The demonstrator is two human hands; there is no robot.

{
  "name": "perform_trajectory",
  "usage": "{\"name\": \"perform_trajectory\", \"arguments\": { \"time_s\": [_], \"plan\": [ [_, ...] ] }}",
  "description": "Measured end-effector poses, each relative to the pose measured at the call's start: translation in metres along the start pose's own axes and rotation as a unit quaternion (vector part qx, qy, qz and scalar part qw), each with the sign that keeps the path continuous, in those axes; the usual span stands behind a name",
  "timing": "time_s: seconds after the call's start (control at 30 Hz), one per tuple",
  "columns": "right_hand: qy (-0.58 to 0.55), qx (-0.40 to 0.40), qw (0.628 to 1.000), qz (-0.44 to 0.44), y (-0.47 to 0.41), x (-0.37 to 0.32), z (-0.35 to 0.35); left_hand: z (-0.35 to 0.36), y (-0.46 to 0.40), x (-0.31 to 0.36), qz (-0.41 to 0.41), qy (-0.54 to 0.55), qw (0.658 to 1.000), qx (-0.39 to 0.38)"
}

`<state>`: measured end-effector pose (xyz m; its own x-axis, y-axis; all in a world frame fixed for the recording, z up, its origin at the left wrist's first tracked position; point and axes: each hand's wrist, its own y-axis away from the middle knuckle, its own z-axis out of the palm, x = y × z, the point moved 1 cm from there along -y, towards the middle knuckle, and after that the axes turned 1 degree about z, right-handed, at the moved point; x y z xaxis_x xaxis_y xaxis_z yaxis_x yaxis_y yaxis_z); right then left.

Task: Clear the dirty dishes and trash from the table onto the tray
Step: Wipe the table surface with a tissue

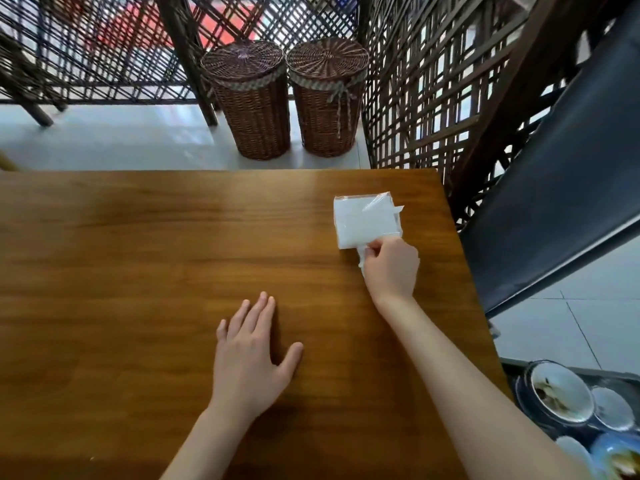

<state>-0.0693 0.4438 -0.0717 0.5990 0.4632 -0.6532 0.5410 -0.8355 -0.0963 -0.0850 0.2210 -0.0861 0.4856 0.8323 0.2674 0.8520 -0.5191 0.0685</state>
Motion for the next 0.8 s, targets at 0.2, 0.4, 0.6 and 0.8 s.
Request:
{"name": "perform_trajectory", "arguments": {
  "time_s": [0.2,0.4,0.6,0.8],
  "plan": [
    [0.01,-0.105,0.988,-0.117,0.028,-0.043,0.039,0.002,-0.002,-0.004,0.006,-0.001,1.0,0.0],
    [-0.122,-0.056,0.991,-0.014,0.025,-0.011,-0.009,0.001,-0.001,-0.003,0.009,0.002,1.0,-0.005],
    [-0.105,-0.039,0.993,0.028,0.039,0.04,-0.064,-0.002,0.002,0.001,-0.002,0.006,1.0,-0.021],
    [-0.067,0.029,0.994,0.082,0.03,0.05,-0.063,-0.004,0.002,0.006,-0.019,0.012,0.999,-0.033]
  ]
}}
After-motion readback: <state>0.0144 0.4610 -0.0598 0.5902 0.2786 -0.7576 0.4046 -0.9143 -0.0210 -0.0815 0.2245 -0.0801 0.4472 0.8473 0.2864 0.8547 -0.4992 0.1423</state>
